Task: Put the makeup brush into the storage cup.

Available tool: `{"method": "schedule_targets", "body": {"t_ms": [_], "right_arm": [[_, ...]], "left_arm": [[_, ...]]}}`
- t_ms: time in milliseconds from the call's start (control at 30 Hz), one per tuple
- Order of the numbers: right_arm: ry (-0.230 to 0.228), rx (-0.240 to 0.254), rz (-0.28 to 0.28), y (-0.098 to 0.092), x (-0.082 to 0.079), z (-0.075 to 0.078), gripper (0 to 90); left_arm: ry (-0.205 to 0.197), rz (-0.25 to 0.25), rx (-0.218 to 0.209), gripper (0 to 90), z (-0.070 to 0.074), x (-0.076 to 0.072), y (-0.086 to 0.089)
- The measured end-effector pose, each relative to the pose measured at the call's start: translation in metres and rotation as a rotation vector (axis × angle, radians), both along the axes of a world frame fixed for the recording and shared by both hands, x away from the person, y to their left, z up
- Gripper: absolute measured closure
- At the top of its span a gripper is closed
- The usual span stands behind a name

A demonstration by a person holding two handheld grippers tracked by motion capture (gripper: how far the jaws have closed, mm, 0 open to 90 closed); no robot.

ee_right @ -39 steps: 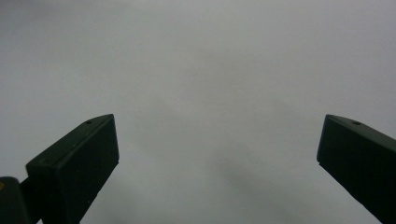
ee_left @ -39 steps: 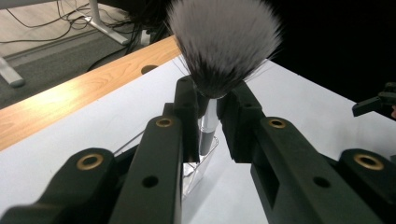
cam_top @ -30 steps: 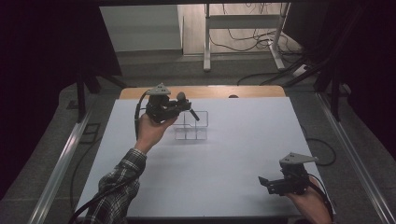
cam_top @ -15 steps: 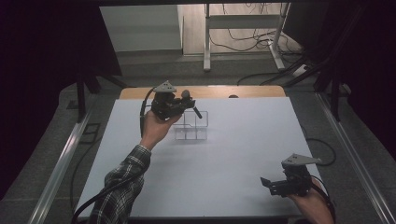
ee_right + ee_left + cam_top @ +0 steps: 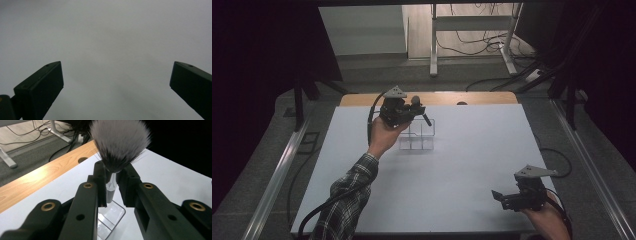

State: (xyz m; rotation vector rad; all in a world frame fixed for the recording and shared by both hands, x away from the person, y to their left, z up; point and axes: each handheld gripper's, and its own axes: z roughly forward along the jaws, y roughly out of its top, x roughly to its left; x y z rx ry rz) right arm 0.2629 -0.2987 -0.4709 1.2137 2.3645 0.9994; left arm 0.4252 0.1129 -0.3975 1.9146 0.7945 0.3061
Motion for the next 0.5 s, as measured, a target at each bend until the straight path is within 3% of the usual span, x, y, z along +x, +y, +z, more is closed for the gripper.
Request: {"method": "schedule_targets", "body": {"t_ms": [500], "right_arm": [[-0.001, 0.000, 0.002, 0.000, 0.000, 0.000, 0.0]], "left_arm": [[0.021, 0.004, 0.021, 76.9, -0.015, 0.003, -0.004]]}}
